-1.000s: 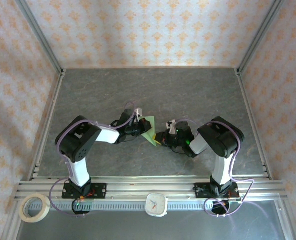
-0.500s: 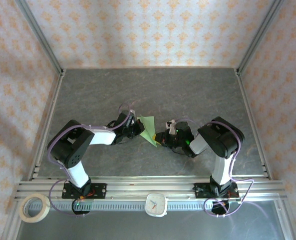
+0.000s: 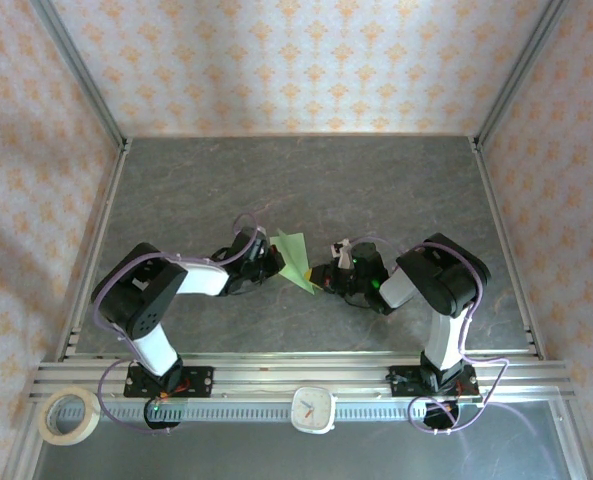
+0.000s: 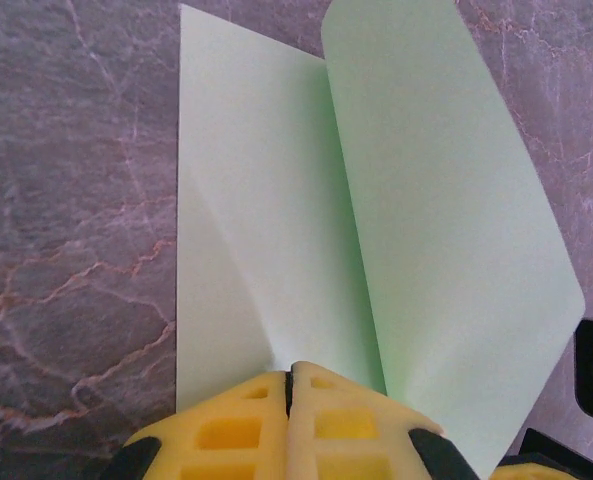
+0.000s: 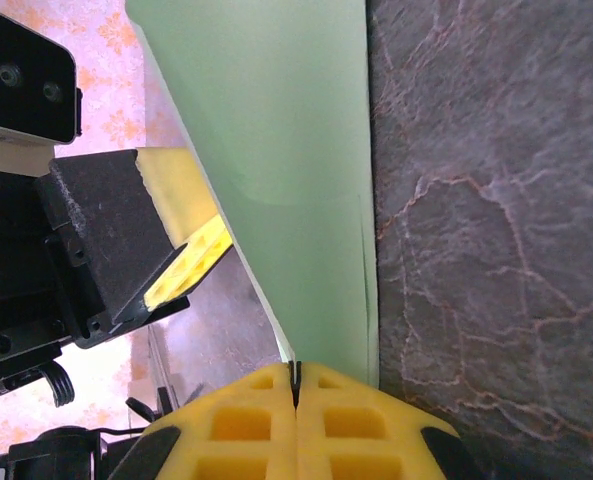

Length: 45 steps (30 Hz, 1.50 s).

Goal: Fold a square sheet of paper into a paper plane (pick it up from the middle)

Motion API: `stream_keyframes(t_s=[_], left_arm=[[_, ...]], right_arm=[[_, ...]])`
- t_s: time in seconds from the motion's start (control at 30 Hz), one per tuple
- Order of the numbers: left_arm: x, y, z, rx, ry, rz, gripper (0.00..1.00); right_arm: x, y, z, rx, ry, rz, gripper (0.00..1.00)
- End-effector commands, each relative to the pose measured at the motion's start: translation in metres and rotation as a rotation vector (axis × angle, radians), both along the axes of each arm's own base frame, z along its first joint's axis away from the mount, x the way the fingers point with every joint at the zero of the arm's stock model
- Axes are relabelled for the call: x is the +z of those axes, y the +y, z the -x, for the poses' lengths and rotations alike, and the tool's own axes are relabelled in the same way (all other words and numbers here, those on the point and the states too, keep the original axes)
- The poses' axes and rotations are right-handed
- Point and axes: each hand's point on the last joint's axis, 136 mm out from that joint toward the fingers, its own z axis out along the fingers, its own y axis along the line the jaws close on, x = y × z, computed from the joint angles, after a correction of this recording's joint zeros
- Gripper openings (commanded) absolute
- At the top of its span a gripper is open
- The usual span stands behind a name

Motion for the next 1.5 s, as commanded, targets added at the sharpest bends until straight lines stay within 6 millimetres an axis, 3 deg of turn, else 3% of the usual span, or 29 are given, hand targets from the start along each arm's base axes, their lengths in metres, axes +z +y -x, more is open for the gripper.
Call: stream_keyframes(t_s=[0.0, 0.13, 0.37, 0.5, 0.77, 1.03, 1.47], left_arm=[[-0.013, 0.018, 0.015, 0.053, 0.046, -0.048, 0.03], [-0.004, 0.008, 0.012, 0.027, 0.016, 0.000, 0.03], [0.043, -0.008, -0.006, -0.026, -0.148, 0.067, 0.06], [0.060, -0.027, -0.013, -0.116, -0.209, 0.102, 0.05], [0.052, -0.048, -0.021, -0.194, -0.204, 0.139, 0.05], [0.029, -0.049, -0.028, -0.172, -0.157, 0.109, 0.04], [0.019, -0.052, -0.030, -0.192, -0.133, 0.083, 0.04]], right_arm=[[-0.035, -0.014, 0.018, -0.001, 0.114, 0.104, 0.00], [-0.035, -0.009, 0.021, 0.026, 0.125, 0.096, 0.00], [-0.037, -0.010, 0.022, 0.022, 0.137, 0.100, 0.00], [-0.039, -0.011, 0.024, 0.018, 0.151, 0.099, 0.00], [-0.040, -0.012, 0.024, 0.000, 0.166, 0.085, 0.00], [-0.044, -0.014, 0.027, -0.003, 0.176, 0.086, 0.00], [-0.045, -0.016, 0.029, -0.005, 0.177, 0.090, 0.00]])
